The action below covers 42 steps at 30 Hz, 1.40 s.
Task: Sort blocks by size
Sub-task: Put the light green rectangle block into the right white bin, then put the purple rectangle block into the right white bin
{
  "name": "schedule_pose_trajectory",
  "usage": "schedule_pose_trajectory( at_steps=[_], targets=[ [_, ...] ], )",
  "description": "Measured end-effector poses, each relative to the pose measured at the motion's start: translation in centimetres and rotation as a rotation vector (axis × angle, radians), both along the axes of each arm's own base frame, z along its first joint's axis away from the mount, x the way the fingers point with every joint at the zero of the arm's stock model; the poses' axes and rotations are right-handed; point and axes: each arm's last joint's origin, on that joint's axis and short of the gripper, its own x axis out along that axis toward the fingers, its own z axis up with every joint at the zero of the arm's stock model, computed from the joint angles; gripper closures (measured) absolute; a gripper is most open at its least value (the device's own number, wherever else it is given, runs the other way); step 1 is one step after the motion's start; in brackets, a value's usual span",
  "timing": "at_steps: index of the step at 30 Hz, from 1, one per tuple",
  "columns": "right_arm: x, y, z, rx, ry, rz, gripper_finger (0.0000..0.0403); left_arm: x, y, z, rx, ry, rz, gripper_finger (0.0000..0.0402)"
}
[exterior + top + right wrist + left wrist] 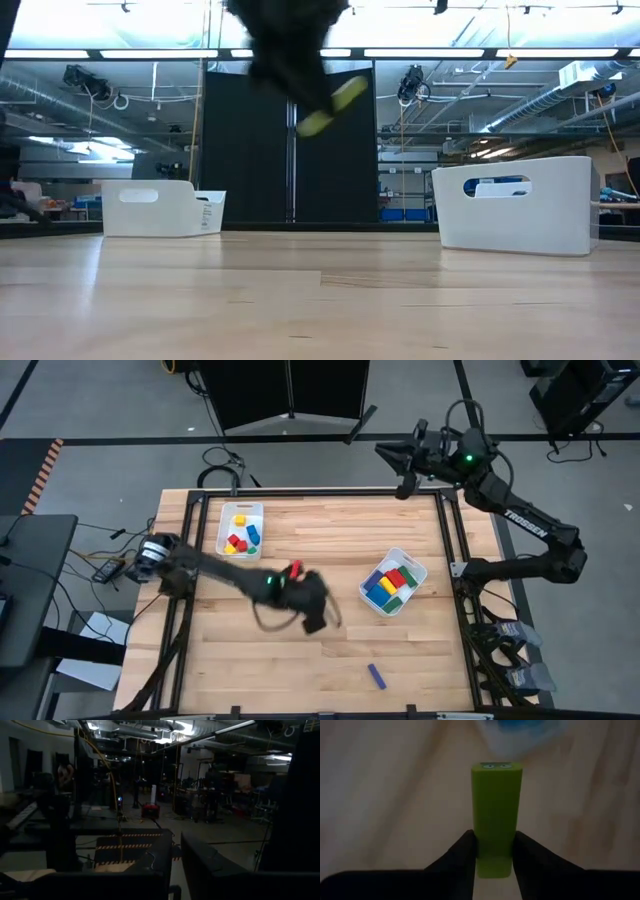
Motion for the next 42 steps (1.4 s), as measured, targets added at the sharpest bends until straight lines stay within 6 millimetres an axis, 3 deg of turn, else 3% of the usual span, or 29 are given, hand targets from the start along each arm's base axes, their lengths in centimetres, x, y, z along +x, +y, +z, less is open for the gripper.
schedule_pose_trajectory(
  at_steps=[8,14,25,29,37,42],
  targets=[
    [-1.6,1.1,0.6,0.008,0.01,-0.042,0.0351,4.1,8.1,2.5,0.119,-0.272,-0.2,0.0294],
    [-2.8,1.8,1.2,0.0,-0.009,-0.098,0.0351,6.3,12.0,2.1,0.076,-0.443,-0.327,0.0294],
    [-3.1,1.8,1.1,-0.009,0.012,-0.119,0.0353,14.1,13.0,-0.9,-0.129,-0.56,-0.518,0.0286],
    [-3.2,1.8,0.8,0.005,0.041,-0.123,0.0352,15.7,13.1,-2.0,-0.192,-0.518,-0.509,0.0278],
    [-3.7,2.3,0.7,0.027,0.07,-0.109,0.0348,15.3,13.2,-1.7,-0.307,-0.41,-0.493,0.0192],
    [-4.8,3.2,0.6,0.059,0.096,-0.082,0.0353,13.7,13.4,2.3,-0.279,-0.427,-0.475,0.0173]
  ],
)
